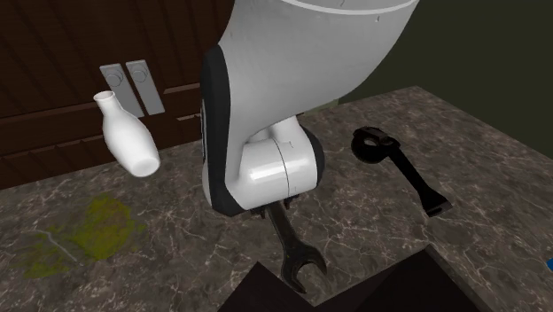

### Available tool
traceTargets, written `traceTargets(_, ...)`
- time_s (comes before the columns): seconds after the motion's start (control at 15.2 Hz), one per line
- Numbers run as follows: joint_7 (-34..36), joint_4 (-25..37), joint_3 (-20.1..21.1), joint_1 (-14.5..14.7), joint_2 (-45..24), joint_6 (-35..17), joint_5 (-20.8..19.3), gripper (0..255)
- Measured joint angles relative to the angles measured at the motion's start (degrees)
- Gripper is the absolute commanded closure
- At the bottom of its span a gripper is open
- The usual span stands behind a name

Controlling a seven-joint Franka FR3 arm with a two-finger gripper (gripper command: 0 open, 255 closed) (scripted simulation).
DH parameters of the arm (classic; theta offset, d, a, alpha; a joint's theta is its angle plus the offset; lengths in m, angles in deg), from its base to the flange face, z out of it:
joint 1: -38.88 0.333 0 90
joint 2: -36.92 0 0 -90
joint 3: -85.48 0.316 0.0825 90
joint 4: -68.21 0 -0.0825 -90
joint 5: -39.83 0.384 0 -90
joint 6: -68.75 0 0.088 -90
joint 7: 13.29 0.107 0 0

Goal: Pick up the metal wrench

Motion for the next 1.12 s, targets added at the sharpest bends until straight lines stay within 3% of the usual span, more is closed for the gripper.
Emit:
traceTargets(0.59, 0.20, -0.20, 0.00, 0.29, 0.23, -0.02, -0.15, 255)
traceTargets(1.12, -2.21, -1.81, 3.11, -2.57, 5.42, 3.77, 2.67, 255)
